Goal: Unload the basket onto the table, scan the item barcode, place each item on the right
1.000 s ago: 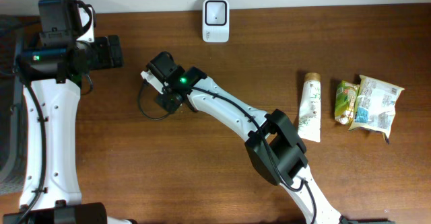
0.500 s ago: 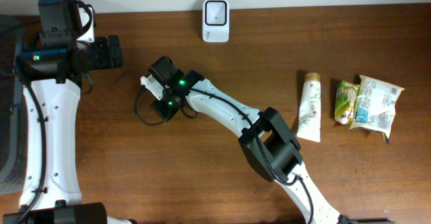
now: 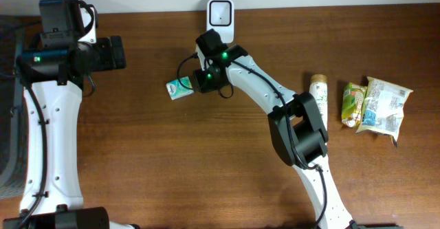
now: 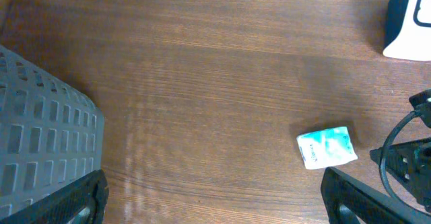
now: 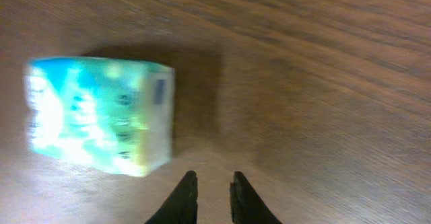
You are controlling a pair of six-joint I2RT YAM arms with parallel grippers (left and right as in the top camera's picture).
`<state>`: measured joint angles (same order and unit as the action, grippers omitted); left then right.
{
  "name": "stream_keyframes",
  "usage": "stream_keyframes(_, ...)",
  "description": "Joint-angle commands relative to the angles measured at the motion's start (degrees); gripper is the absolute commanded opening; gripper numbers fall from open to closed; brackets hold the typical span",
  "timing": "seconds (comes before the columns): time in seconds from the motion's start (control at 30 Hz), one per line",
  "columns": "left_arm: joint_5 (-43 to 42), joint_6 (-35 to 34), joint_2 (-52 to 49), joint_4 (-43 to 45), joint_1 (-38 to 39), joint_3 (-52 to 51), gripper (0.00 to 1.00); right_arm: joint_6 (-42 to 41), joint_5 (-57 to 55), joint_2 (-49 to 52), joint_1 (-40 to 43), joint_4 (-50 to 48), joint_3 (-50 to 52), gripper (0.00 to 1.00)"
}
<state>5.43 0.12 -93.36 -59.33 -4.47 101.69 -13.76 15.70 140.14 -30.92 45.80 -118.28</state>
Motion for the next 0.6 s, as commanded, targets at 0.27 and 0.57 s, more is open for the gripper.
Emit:
stream_keyframes(0.27, 0.4, -0.6, 0.9, 0.1, -0.1, 0.2, 0.99, -29.7, -3.8, -0.9, -4.2, -1.2, -0.9, 0.66)
stream_keyframes(0.57, 0.4, -0.6, 0.9, 0.1, -0.1, 0.2, 0.99, -33.3, -11.5, 1.4, -7.6, -6.2, -0.8, 0.59)
